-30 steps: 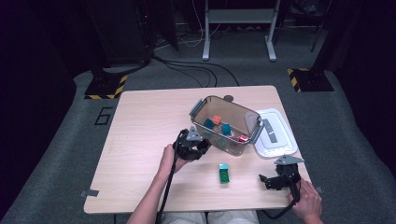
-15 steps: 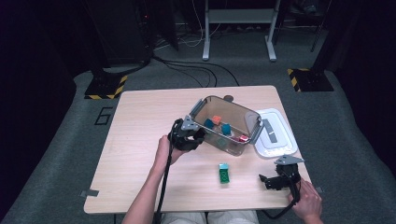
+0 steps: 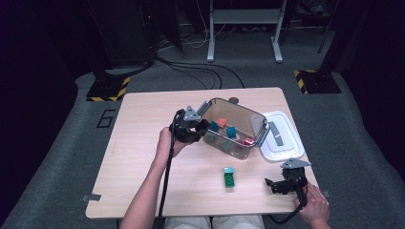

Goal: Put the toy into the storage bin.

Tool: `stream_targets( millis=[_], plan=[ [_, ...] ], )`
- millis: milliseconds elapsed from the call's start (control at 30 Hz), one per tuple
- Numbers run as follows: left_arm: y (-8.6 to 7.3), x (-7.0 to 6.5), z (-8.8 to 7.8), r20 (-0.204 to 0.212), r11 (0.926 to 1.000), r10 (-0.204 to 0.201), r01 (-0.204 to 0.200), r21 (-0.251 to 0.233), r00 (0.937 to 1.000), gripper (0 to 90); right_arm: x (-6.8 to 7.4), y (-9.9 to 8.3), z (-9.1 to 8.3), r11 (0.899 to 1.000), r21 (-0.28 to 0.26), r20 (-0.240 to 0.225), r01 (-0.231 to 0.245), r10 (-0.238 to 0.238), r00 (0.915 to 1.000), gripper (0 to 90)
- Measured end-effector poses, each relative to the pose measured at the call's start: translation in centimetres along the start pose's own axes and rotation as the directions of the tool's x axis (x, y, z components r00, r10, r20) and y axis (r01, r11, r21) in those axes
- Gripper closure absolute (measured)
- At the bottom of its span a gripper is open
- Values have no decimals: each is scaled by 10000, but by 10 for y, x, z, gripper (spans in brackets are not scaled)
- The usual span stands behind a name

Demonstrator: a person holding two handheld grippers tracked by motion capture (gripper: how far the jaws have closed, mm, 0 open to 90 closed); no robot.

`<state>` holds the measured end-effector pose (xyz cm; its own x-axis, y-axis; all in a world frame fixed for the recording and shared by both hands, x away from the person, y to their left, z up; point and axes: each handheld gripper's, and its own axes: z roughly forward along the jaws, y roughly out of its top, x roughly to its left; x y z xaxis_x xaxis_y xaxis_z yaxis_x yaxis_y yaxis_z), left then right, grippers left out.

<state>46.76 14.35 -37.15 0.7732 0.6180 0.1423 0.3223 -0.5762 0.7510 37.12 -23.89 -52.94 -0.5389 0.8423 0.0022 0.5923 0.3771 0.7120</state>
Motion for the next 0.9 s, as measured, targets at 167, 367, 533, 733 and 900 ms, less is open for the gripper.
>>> stream_targets(
  millis=[167,367,533,733,900],
  plan=[
    [11,5,-1,-129,10000,71,-70,30,9999,587,0,0,0,10000,6,4,-13,13,10000,0],
    [19,14,3,-259,9999,-32,35,134,9997,587,0,0,0,10000,0,2,4,-4,10000,0],
    [23,23,9,-352,9994,-177,187,290,9992,587,0,0,0,10000,-1,1,10,-10,10000,0],
    [26,32,18,-418,9980,-419,438,465,9982,587,0,0,0,10000,-3,4,12,-12,10000,0],
    [28,39,27,-521,9959,-659,689,579,9965,587,0,0,0,10000,-3,5,7,-7,10000,0]
  ],
)
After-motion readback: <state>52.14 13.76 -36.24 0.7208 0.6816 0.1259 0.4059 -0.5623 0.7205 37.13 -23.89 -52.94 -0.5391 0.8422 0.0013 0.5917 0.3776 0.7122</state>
